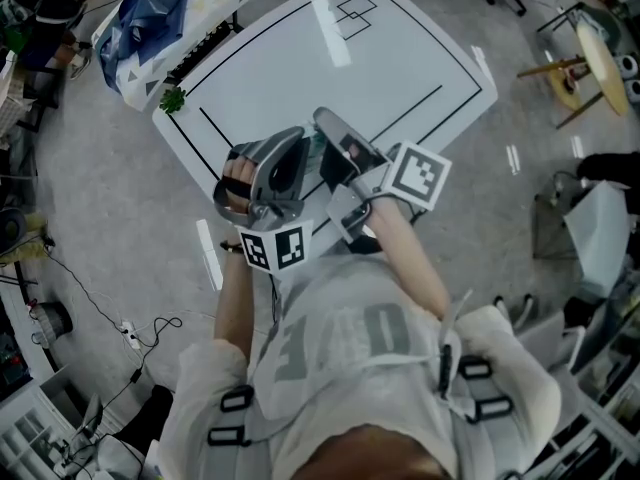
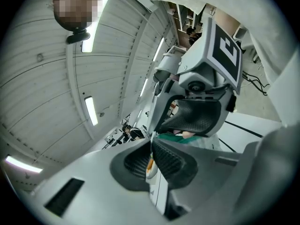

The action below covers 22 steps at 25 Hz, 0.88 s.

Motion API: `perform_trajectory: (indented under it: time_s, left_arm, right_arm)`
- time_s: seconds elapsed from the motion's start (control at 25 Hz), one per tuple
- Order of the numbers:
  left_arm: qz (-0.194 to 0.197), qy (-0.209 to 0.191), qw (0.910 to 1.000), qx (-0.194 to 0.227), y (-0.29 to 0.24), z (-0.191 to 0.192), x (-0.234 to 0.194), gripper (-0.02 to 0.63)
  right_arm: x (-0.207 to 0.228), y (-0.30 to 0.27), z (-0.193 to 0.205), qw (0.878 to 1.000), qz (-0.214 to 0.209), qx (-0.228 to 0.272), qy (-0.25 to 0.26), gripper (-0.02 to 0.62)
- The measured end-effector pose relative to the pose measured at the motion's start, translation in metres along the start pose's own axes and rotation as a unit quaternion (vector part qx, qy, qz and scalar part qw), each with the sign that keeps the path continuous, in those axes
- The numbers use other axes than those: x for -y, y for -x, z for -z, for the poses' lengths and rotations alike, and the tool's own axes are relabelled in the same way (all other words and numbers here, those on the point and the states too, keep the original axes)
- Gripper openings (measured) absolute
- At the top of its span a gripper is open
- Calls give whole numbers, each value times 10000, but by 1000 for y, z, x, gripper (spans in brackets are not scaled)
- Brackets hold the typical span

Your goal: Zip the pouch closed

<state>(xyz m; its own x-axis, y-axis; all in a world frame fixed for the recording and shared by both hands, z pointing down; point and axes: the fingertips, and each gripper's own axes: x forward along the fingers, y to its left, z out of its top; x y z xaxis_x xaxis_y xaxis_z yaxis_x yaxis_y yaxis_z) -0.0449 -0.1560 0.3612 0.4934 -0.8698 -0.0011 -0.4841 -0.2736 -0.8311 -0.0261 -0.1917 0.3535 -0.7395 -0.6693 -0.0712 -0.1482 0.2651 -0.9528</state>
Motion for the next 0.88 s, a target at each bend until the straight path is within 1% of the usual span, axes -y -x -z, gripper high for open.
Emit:
perform_trajectory:
  time_s: [0.2, 0.48, 0.72, 0.8, 0.88]
  left_arm:
    - [4, -3, 10000, -14, 0, 1, 1, 18]
    - [29, 110, 9999, -85, 3, 2, 5, 17]
    - [144, 220, 9995, -176, 3, 5, 10, 17]
    - [126, 338, 9992, -184, 2, 6, 8, 17]
    - [124, 548, 9983, -157, 2, 5, 6, 17]
  right_arm:
    - [1, -1, 0, 10000, 25, 9, 84, 17]
    - [2, 0, 4, 9997, 119, -6, 224, 12]
    - [11, 3, 6, 9981, 346, -18, 508, 9]
    - [13, 4, 5, 9967, 450, -38, 670, 8]
    - [12, 5, 3, 9961, 456, -38, 753, 8]
